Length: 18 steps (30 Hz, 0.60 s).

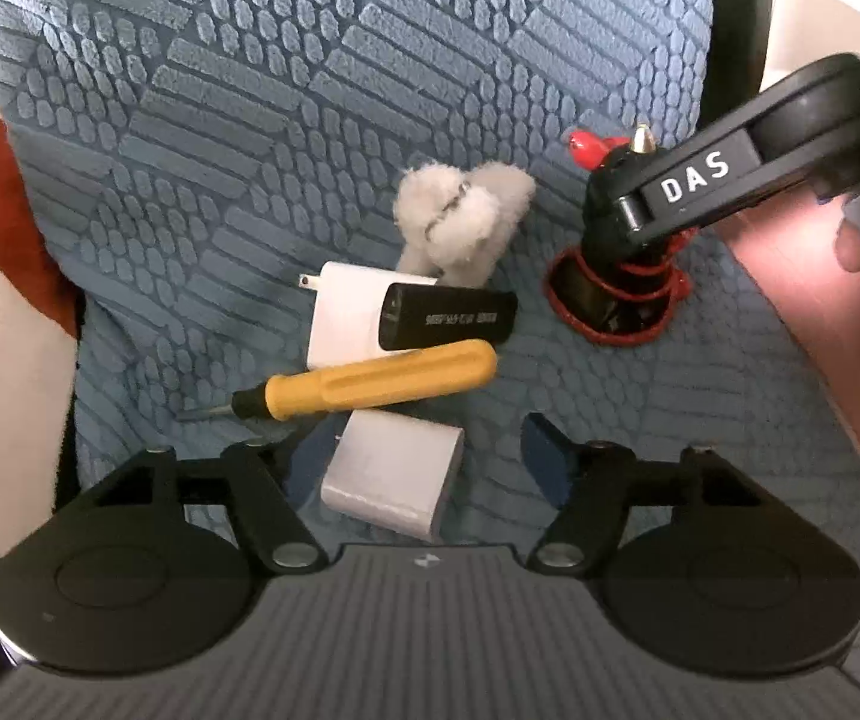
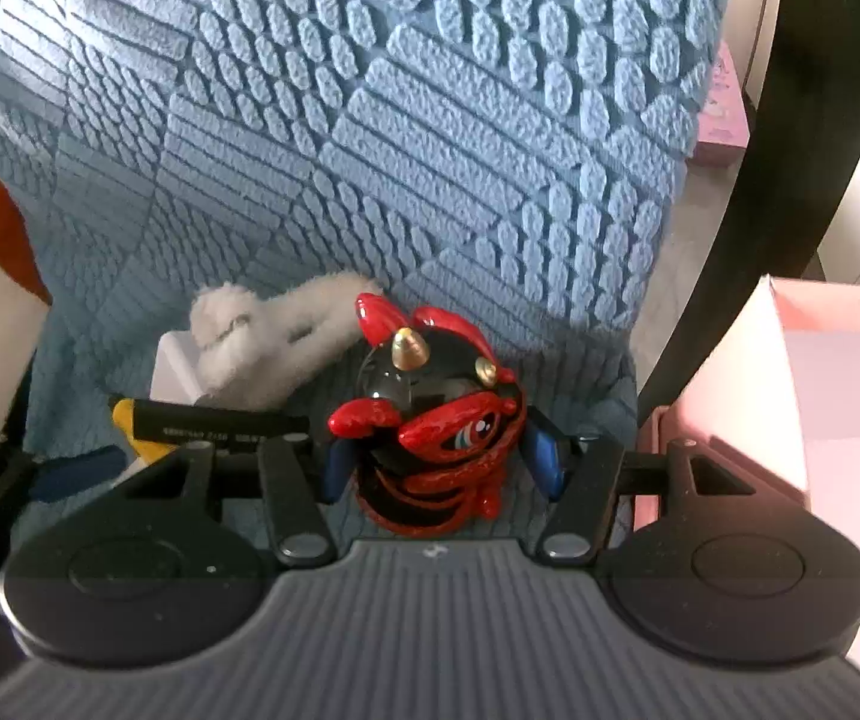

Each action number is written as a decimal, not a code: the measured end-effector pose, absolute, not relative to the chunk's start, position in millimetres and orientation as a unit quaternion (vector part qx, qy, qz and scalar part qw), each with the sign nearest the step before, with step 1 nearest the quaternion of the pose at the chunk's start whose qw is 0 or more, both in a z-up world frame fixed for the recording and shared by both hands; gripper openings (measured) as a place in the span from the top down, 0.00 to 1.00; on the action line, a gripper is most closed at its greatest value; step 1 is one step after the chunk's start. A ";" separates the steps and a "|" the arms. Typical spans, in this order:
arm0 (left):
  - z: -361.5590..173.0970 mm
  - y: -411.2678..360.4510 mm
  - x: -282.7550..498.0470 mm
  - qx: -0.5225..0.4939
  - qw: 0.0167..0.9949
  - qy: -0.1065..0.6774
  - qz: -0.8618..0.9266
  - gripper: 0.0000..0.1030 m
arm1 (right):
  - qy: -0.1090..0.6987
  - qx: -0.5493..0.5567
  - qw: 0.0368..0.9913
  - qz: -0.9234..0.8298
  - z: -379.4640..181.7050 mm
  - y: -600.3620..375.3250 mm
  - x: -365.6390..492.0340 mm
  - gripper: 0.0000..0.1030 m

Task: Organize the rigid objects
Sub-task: 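Reach the right gripper to the red-black figurine and close on it while the left gripper grasps the white charger, then lift the red-black figurine with the right gripper and carry it over the pink box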

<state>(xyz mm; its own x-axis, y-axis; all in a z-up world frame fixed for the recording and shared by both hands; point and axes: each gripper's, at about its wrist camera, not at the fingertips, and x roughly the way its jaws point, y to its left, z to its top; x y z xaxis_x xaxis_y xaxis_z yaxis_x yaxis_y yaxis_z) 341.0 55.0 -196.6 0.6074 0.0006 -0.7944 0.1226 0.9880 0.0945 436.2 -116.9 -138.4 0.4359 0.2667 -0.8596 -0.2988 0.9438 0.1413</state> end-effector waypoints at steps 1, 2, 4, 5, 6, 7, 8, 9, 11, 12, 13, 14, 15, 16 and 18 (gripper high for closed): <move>-198.9 55.2 341.5 0.072 0.893 0.443 -0.028 0.30 | 0.505 -0.016 0.847 0.168 -138.6 -117.2 435.9 0.41; -201.6 55.3 342.0 0.075 0.892 0.446 -0.020 0.30 | 0.505 -0.018 0.847 0.168 -138.8 -117.1 435.2 0.41; -205.8 54.5 341.9 0.082 0.893 0.443 -0.010 0.33 | 0.504 -0.020 0.847 0.169 -139.1 -116.2 433.0 0.41; -206.8 53.6 342.3 0.087 0.893 0.442 -0.005 0.35 | 0.504 -0.019 0.847 0.169 -139.1 -116.1 432.1 0.41; -206.3 53.6 340.4 0.095 0.893 0.440 0.000 0.42 | 0.505 -0.019 0.846 0.170 -138.0 -115.4 429.3 0.41; -205.7 53.6 339.6 0.098 0.893 0.439 0.003 0.46 | 0.506 -0.019 0.845 0.171 -136.9 -116.4 426.6 0.41; -204.6 55.3 339.0 0.092 0.893 0.440 0.009 0.47 | 0.507 -0.020 0.844 0.174 -133.1 -115.4 420.8 0.41; -203.6 58.5 338.0 0.082 0.894 0.441 0.013 0.49 | 0.506 -0.021 0.844 0.177 -131.4 -114.5 417.7 0.41; -202.4 64.1 335.6 0.064 0.893 0.445 0.022 0.49 | 0.506 -0.025 0.843 0.182 -127.7 -113.4 410.2 0.41; -201.7 66.6 333.3 0.056 0.893 0.445 0.028 0.49 | 0.505 -0.026 0.843 0.184 -126.3 -114.4 406.7 0.41; -200.2 69.5 330.5 0.046 0.894 0.445 0.032 0.50 | 0.504 -0.027 0.843 0.184 -125.5 -116.0 402.4 0.41; -198.7 71.6 327.9 0.035 0.894 0.445 0.032 0.50 | 0.506 -0.027 0.842 0.185 -125.4 -117.1 398.2 0.42; -197.0 73.5 324.6 0.023 0.895 0.445 0.032 0.50 | 0.508 -0.026 0.841 0.185 -125.9 -118.2 393.3 0.42; -194.5 75.3 320.5 0.012 0.895 0.444 0.033 0.50 | 0.509 -0.027 0.840 0.187 -125.3 -118.6 388.6 0.42; -191.3 75.8 311.7 -0.001 0.896 0.442 0.036 0.50 | 0.508 -0.031 0.840 0.188 -125.4 -117.1 376.7 0.42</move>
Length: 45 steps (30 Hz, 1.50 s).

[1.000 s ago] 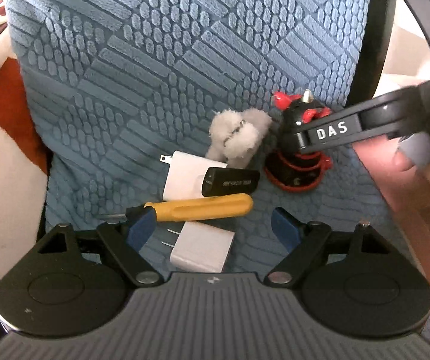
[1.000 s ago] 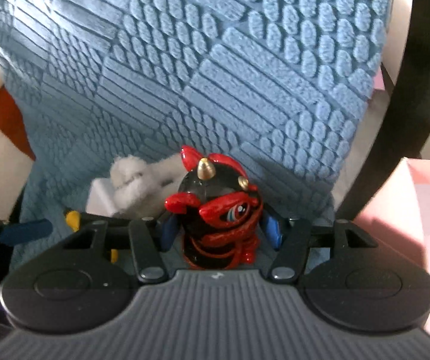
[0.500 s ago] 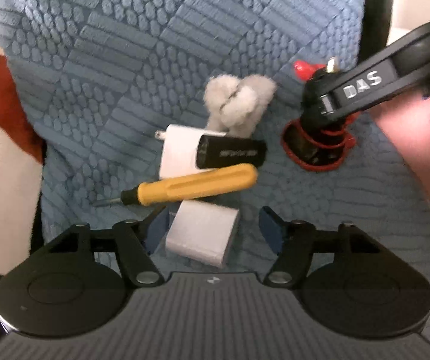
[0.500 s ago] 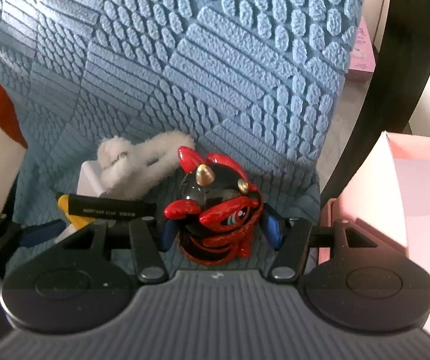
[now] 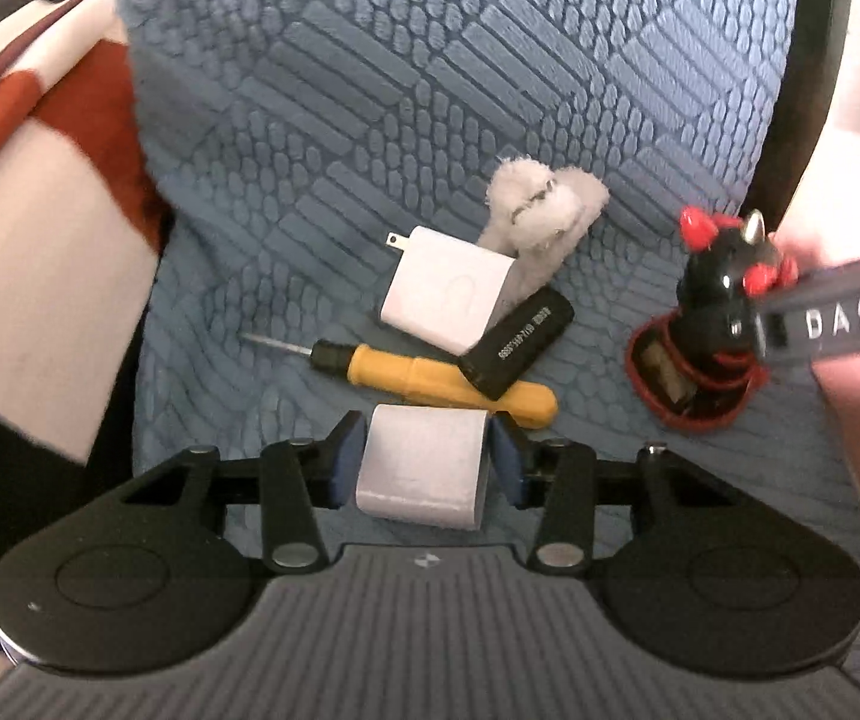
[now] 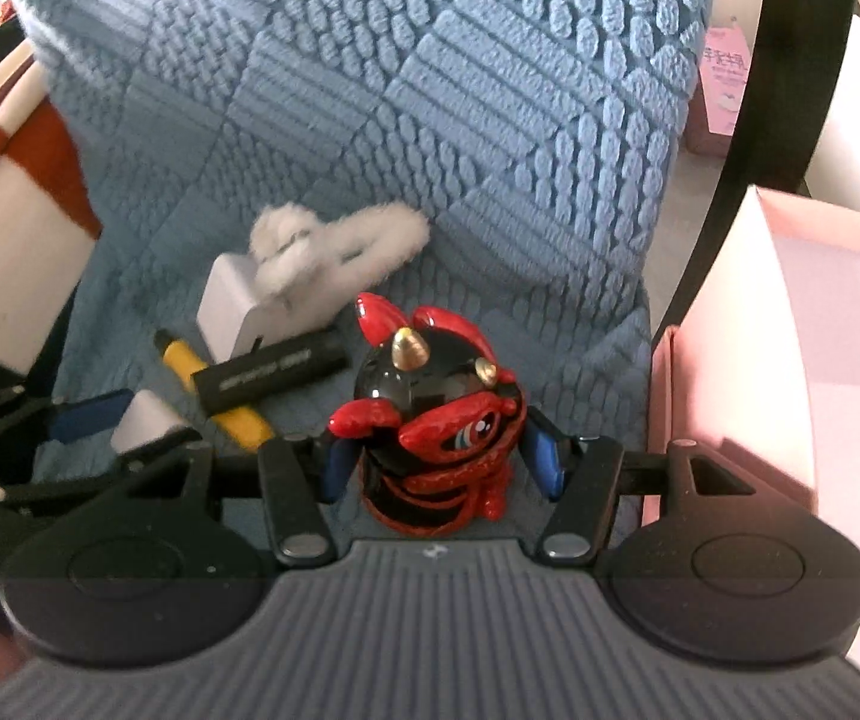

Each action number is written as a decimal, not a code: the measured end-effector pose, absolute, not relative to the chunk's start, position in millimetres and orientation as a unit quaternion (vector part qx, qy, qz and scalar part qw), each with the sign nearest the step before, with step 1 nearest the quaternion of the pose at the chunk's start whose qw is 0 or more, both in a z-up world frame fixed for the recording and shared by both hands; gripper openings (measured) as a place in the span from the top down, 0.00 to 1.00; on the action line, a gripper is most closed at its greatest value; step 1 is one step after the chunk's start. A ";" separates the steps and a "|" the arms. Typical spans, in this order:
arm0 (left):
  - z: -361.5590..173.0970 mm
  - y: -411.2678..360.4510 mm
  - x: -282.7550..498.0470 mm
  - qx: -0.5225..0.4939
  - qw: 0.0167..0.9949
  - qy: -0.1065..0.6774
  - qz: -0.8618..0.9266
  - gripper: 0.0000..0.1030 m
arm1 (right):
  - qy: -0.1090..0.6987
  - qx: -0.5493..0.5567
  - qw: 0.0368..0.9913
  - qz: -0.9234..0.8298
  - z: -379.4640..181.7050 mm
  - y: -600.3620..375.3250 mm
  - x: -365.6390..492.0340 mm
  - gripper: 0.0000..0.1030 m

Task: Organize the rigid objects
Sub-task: 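Lift the red-black figurine with the right gripper and carry it over the pink box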

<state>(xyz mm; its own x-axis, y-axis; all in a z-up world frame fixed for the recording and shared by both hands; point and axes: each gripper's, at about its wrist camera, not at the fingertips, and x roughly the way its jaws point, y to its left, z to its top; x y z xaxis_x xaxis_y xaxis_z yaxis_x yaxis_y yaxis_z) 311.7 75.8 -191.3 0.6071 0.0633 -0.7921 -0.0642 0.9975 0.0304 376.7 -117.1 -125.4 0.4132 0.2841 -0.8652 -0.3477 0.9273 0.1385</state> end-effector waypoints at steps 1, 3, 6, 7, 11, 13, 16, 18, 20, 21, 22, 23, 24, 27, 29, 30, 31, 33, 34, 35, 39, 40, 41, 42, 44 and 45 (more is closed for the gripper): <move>-187.6 74.9 306.1 -0.004 0.897 0.441 0.036 0.50 | 0.508 -0.031 0.840 0.188 -124.6 -117.5 371.9 0.42; -183.0 76.7 296.1 -0.015 0.897 0.441 0.036 0.51 | 0.510 -0.028 0.839 0.190 -122.2 -119.5 361.3 0.41; -175.7 79.6 281.9 -0.030 0.897 0.441 0.033 0.51 | 0.506 -0.034 0.841 0.191 -118.7 -119.1 344.9 0.41; -174.6 77.7 276.7 -0.034 0.896 0.441 0.032 0.51 | 0.504 -0.037 0.841 0.192 -116.9 -119.0 338.0 0.41; -164.5 81.1 258.1 -0.046 0.896 0.440 0.023 0.51 | 0.503 -0.039 0.842 0.193 -108.4 -115.1 325.5 0.41; -156.7 83.3 250.6 -0.051 0.898 0.437 0.017 0.51 | 0.501 -0.042 0.841 0.198 -103.6 -113.2 317.4 0.41; -148.1 89.0 237.0 -0.066 0.899 0.432 0.020 0.51 | 0.498 -0.059 0.839 0.210 -97.9 -111.6 298.5 0.41; -144.9 93.3 227.5 -0.087 0.897 0.433 0.021 0.51 | 0.501 -0.061 0.837 0.212 -95.4 -112.2 287.3 0.41; -142.8 92.9 216.4 -0.098 0.896 0.433 0.021 0.51 | 0.502 -0.054 0.836 0.213 -93.6 -112.1 275.8 0.41; -142.3 91.3 210.5 -0.101 0.894 0.435 0.023 0.51 | 0.502 -0.050 0.837 0.212 -93.0 -112.5 270.5 0.41; -141.4 88.8 204.1 -0.103 0.894 0.436 0.025 0.51 | 0.501 -0.050 0.838 0.210 -92.7 -112.5 264.7 0.41; -140.3 88.1 197.9 -0.107 0.894 0.435 0.027 0.51 | 0.500 -0.049 0.839 0.208 -92.9 -112.7 258.7 0.41; -138.9 86.8 190.8 -0.111 0.894 0.433 0.028 0.51 | 0.502 -0.049 0.839 0.204 -93.3 -113.0 252.9 0.41; -134.7 82.8 177.5 -0.120 0.895 0.429 0.031 0.51 | 0.500 -0.046 0.843 0.195 -91.2 -115.0 234.6 0.41; -133.0 80.6 171.5 -0.123 0.895 0.427 0.034 0.52 | 0.499 -0.057 0.844 0.188 -90.5 -116.1 222.0 0.41; -132.5 79.6 168.7 -0.126 0.895 0.427 0.035 0.52 | 0.501 -0.069 0.843 0.181 -92.0 -116.1 216.6 0.41; -132.5 78.7 166.1 -0.129 0.894 0.427 0.034 0.52 | 0.501 -0.077 0.844 0.174 -93.4 -116.8 212.1 0.41; -133.3 75.8 161.7 -0.134 0.892 0.430 0.031 0.52 | 0.499 -0.076 0.846 0.172 -94.8 -118.7 207.1 0.41; -133.9 74.2 160.4 -0.134 0.891 0.433 0.028 0.52 | 0.498 -0.072 0.846 0.176 -94.7 -119.4 205.9 0.41; -134.4 73.1 159.8 -0.135 0.890 0.434 0.026 0.52 | 0.498 -0.068 0.846 0.180 -95.0 -119.9 205.6 0.38; -134.6 70.3 160.3 -0.138 0.890 0.435 0.022 0.53 | 0.504 -0.054 0.844 0.175 -103.2 -121.3 209.3 0.33; -133.9 70.5 160.3 -0.139 0.890 0.434 0.023 0.53 | 0.503 -0.048 0.845 0.173 -105.2 -122.1 210.9 0.34; -133.1 71.0 160.2 -0.141 0.890 0.433 0.025 0.53 | 0.502 -0.037 0.846 0.175 -106.5 -123.3 212.5 0.37; -131.7 71.7 160.0 -0.145 0.890 0.432 0.026 0.53 | 0.504 -0.029 0.845 0.177 -106.7 -123.8 213.5 0.39; -127.8 71.8 159.0 -0.151 0.888 0.433 0.031 0.53 | 0.513 -0.039 0.839 0.176 -105.0 -122.4 214.8 0.39; -125.3 70.1 158.8 -0.148 0.889 0.433 0.027 0.53 | 0.516 -0.037 0.838 0.173 -103.8 -123.2 215.3 0.39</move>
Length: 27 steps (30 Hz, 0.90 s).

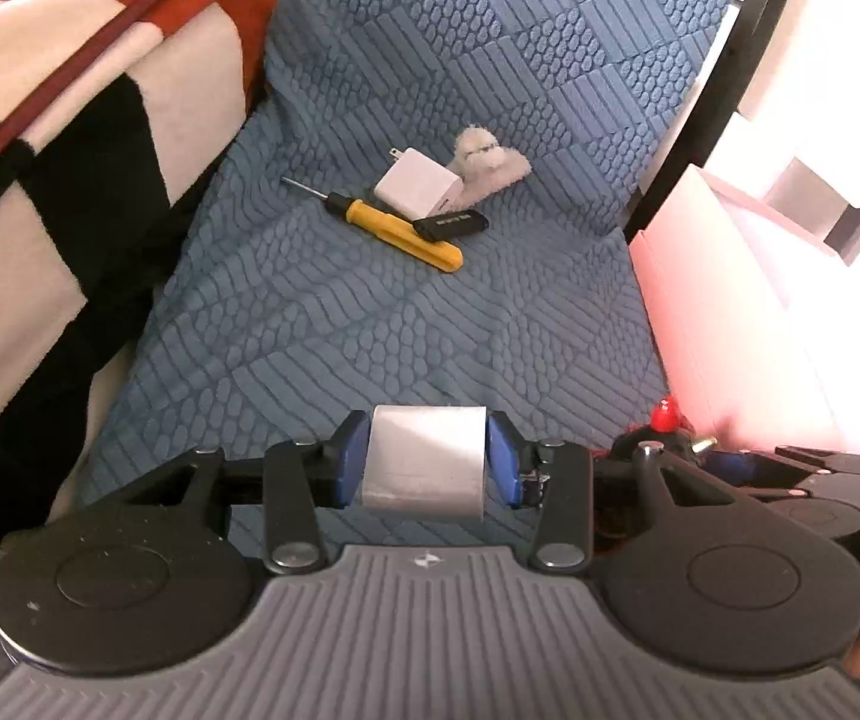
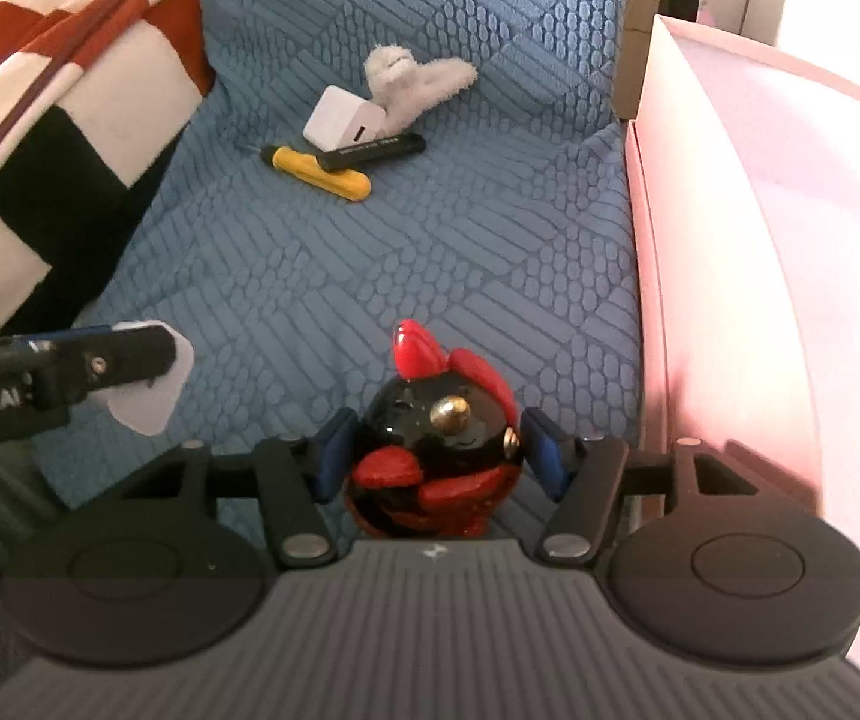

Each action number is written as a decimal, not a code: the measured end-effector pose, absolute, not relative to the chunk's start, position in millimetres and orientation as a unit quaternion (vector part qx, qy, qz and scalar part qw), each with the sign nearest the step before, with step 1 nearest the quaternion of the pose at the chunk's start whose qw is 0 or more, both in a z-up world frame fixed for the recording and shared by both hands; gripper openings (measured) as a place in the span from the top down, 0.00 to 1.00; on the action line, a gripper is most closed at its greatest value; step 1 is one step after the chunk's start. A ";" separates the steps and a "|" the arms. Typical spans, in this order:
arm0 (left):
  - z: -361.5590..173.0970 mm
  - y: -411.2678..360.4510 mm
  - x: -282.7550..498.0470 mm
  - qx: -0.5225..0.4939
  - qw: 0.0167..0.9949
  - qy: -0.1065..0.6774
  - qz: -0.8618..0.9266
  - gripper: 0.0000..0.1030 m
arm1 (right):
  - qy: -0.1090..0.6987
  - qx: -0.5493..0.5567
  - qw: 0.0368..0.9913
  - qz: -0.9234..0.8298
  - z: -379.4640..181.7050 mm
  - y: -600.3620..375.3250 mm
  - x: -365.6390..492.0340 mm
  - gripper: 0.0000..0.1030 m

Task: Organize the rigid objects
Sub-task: 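Lift the red-black figurine with the right gripper and carry it over the pink box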

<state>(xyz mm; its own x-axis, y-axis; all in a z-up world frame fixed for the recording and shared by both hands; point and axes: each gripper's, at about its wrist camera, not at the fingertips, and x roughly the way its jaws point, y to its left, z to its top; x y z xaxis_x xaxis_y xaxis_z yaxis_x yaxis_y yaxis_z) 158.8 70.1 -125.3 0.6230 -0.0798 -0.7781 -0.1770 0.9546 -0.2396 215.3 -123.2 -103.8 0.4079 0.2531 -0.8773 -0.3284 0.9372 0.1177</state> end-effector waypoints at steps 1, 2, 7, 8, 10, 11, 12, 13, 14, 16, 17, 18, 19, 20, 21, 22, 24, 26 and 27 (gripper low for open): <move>-121.3 68.2 158.4 -0.145 0.890 0.432 0.026 0.53 | 0.518 -0.029 0.837 0.173 -102.3 -124.2 215.7 0.39; -117.2 67.2 157.7 -0.144 0.891 0.430 0.028 0.53 | 0.519 -0.026 0.836 0.179 -101.1 -124.4 215.3 0.39; -97.3 66.4 153.0 -0.155 0.889 0.429 0.030 0.53 | 0.513 -0.019 0.840 0.176 -79.0 -126.2 209.9 0.39; -93.2 65.6 151.7 -0.157 0.889 0.429 0.030 0.53 | 0.512 -0.016 0.841 0.175 -71.3 -127.4 208.3 0.39; -84.2 63.5 148.3 -0.162 0.889 0.428 0.033 0.53 | 0.505 -0.014 0.845 0.176 -55.4 -130.3 203.5 0.39; -80.1 61.9 147.2 -0.163 0.889 0.428 0.031 0.53 | 0.500 -0.015 0.848 0.177 -46.5 -131.8 200.4 0.39; -75.4 61.2 145.5 -0.168 0.888 0.428 0.029 0.53 | 0.497 -0.013 0.850 0.176 -38.8 -134.0 197.9 0.39; -71.2 60.8 143.2 -0.173 0.887 0.428 0.027 0.53 | 0.497 -0.009 0.850 0.175 -29.8 -136.2 194.6 0.39; -65.5 60.1 140.9 -0.174 0.887 0.426 0.024 0.53 | 0.499 -0.005 0.849 0.175 -22.6 -137.9 192.1 0.39; -54.8 58.9 137.4 -0.169 0.890 0.423 0.024 0.53 | 0.498 -0.002 0.848 0.181 -5.8 -140.1 186.6 0.39; -48.5 58.9 135.3 -0.169 0.891 0.421 0.026 0.53 | 0.498 -0.007 0.848 0.181 2.1 -139.5 184.0 0.39; -43.2 59.4 133.5 -0.170 0.891 0.419 0.026 0.53 | 0.495 -0.011 0.850 0.181 10.3 -138.8 181.5 0.39; -37.9 60.1 131.4 -0.173 0.892 0.417 0.025 0.53 | 0.490 -0.014 0.852 0.184 18.7 -138.7 179.2 0.39; -32.9 61.5 128.7 -0.178 0.892 0.415 0.026 0.53 | 0.485 -0.013 0.855 0.184 26.5 -139.3 177.4 0.39; -28.0 62.8 126.0 -0.182 0.892 0.413 0.026 0.53 | 0.483 -0.010 0.856 0.182 32.1 -139.5 177.0 0.39; -23.8 64.0 123.9 -0.186 0.892 0.412 0.025 0.53 | 0.481 -0.008 0.858 0.181 37.3 -140.4 175.7 0.39; -15.9 64.2 119.9 -0.189 0.893 0.408 0.021 0.53 | 0.478 -0.003 0.859 0.184 45.4 -142.1 172.9 0.39; -9.8 61.7 117.1 -0.186 0.895 0.406 0.018 0.53 | 0.474 0.001 0.861 0.186 52.7 -143.7 170.7 0.39; -7.5 59.4 116.0 -0.185 0.895 0.405 0.017 0.53 | 0.471 0.002 0.862 0.187 55.2 -144.3 170.0 0.39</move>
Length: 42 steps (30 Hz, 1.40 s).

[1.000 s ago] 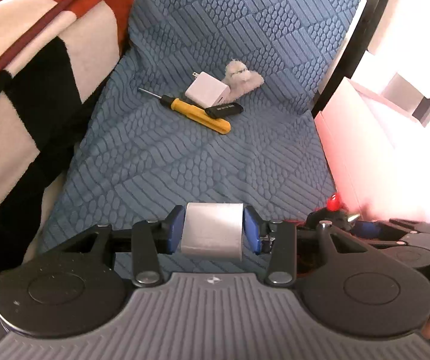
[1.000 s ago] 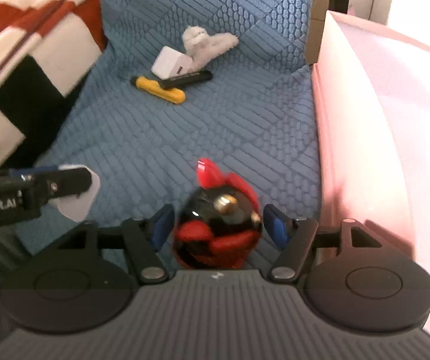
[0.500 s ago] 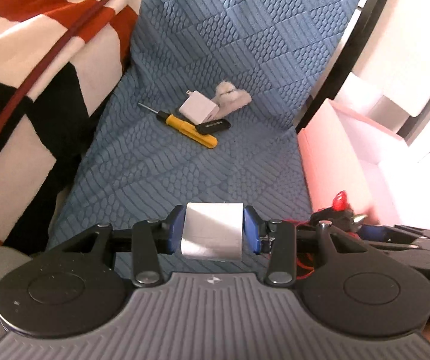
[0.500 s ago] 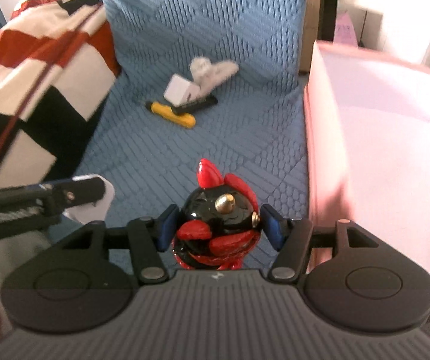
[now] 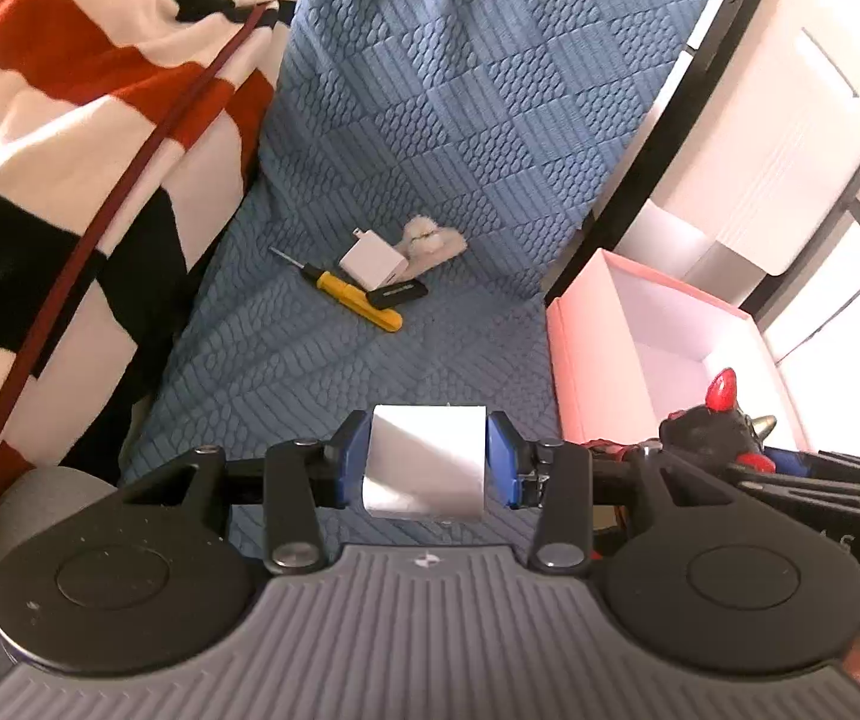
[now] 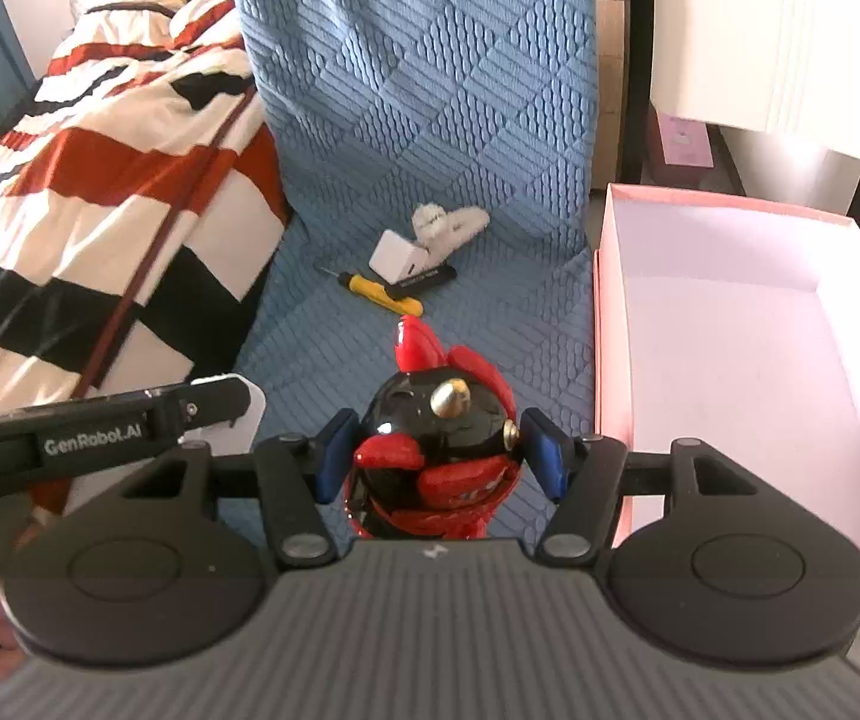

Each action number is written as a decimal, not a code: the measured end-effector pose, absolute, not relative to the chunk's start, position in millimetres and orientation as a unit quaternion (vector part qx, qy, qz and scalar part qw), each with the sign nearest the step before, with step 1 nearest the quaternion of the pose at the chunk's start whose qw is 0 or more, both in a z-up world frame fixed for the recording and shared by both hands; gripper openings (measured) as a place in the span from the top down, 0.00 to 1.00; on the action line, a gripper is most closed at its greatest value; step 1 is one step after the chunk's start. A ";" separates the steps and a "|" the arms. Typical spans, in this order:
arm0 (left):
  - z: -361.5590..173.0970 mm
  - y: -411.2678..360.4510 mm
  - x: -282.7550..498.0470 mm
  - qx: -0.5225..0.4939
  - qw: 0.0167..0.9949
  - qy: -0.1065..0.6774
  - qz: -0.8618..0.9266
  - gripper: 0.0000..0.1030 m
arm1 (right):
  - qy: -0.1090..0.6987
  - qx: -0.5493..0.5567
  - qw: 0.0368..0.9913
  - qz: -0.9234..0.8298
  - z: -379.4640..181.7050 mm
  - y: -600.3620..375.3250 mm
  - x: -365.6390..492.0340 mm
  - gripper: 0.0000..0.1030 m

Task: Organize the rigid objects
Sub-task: 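Lift the red-black figurine with the right gripper and carry it over the pink box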

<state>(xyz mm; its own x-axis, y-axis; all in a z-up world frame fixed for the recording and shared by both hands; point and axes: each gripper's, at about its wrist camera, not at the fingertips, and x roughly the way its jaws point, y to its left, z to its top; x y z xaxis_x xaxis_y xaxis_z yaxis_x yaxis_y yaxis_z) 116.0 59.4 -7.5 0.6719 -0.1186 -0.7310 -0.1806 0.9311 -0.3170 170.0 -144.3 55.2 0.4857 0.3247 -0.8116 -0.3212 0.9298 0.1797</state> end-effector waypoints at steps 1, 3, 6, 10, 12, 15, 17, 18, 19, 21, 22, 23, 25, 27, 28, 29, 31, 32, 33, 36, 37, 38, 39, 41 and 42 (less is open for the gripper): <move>-5.8 57.0 115.7 -0.183 0.896 0.403 0.015 0.53 | 0.468 0.002 0.863 0.189 58.1 -145.4 168.9 0.39; -2.8 50.5 115.6 -0.181 0.897 0.402 0.012 0.53 | 0.465 0.003 0.865 0.190 63.3 -147.2 167.6 0.39; 1.1 39.5 119.5 -0.177 0.900 0.399 0.004 0.53 | 0.454 -0.004 0.870 0.191 70.9 -153.9 165.5 0.39; 6.6 20.6 129.0 -0.169 0.904 0.392 -0.005 0.53 | 0.449 -0.003 0.875 0.184 74.3 -173.6 164.9 0.39; 10.0 9.3 132.9 -0.168 0.907 0.386 -0.010 0.53 | 0.447 0.002 0.877 0.177 76.4 -186.2 163.9 0.39; 16.2 -9.8 137.9 -0.162 0.910 0.381 -0.020 0.53 | 0.442 -0.003 0.882 0.163 80.6 -209.6 161.1 0.39; 19.4 -24.1 141.7 -0.156 0.911 0.380 -0.029 0.53 | 0.438 -0.003 0.885 0.156 83.8 -225.1 159.2 0.39; 20.2 -31.9 143.4 -0.152 0.911 0.381 -0.033 0.53 | 0.436 -0.003 0.887 0.153 85.4 -233.1 158.3 0.39; 20.7 -40.1 145.2 -0.149 0.912 0.381 -0.037 0.53 | 0.435 0.000 0.888 0.149 86.5 -240.8 158.2 0.39; 21.2 -55.5 149.6 -0.145 0.914 0.376 -0.048 0.53 | 0.433 0.010 0.890 0.141 87.0 -256.7 159.0 0.39; 21.3 -63.8 152.5 -0.144 0.915 0.374 -0.056 0.53 | 0.433 0.016 0.891 0.137 86.6 -264.3 160.0 0.39; 21.0 -72.0 155.4 -0.142 0.915 0.372 -0.063 0.53 | 0.433 0.020 0.891 0.134 85.1 -271.1 161.3 0.39; 18.6 -88.5 163.5 -0.138 0.915 0.372 -0.074 0.53 | 0.436 0.024 0.890 0.130 80.0 -284.3 166.0 0.39; 14.1 -104.4 172.9 -0.132 0.913 0.379 -0.079 0.53 | 0.442 0.028 0.888 0.122 72.4 -297.4 171.6 0.39; 11.0 -111.4 177.0 -0.131 0.911 0.382 -0.082 0.53 | 0.446 0.031 0.887 0.118 68.6 -303.9 175.1 0.39; 7.1 -118.9 182.1 -0.130 0.909 0.387 -0.085 0.53 | 0.449 0.034 0.886 0.115 64.5 -310.2 178.8 0.39; -1.5 -132.5 194.0 -0.127 0.904 0.398 -0.088 0.53 | 0.455 0.042 0.883 0.109 56.2 -322.3 186.3 0.39; -5.5 -137.9 198.0 -0.126 0.902 0.404 -0.089 0.53 | 0.458 0.043 0.881 0.106 52.0 -327.0 189.8 0.39; -9.9 -144.1 203.1 -0.124 0.900 0.408 -0.091 0.53 | 0.462 0.045 0.880 0.103 47.5 -331.7 193.6 0.39; -23.6 -160.8 218.4 -0.115 0.893 0.426 -0.090 0.53 | 0.478 0.044 0.872 0.098 33.5 -341.6 205.4 0.39; -29.0 -165.1 223.6 -0.111 0.890 0.433 -0.089 0.53 | 0.481 0.043 0.870 0.099 28.1 -344.5 209.2 0.39; -34.7 -169.3 228.9 -0.109 0.888 0.439 -0.087 0.53 | 0.485 0.041 0.868 0.101 23.3 -346.2 211.7 0.39; -39.8 -173.4 233.6 -0.108 0.885 0.445 -0.085 0.53 | 0.489 0.039 0.865 0.101 18.2 -348.1 214.7 0.39; -49.5 -180.4 241.1 -0.108 0.881 0.452 -0.085 0.53 | 0.499 0.037 0.860 0.101 6.3 -352.3 220.5 0.39; -53.5 -184.1 243.6 -0.105 0.879 0.456 -0.087 0.53 | 0.502 0.038 0.858 0.099 0.9 -353.6 222.6 0.39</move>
<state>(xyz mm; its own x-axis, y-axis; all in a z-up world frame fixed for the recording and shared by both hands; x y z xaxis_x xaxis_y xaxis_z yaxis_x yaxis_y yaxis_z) 243.6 -184.1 -53.5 0.5686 -0.2494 -0.7839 0.0572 0.9626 -0.2647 222.6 -353.6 0.9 0.4767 0.2083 -0.8540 -0.1328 0.9774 0.1642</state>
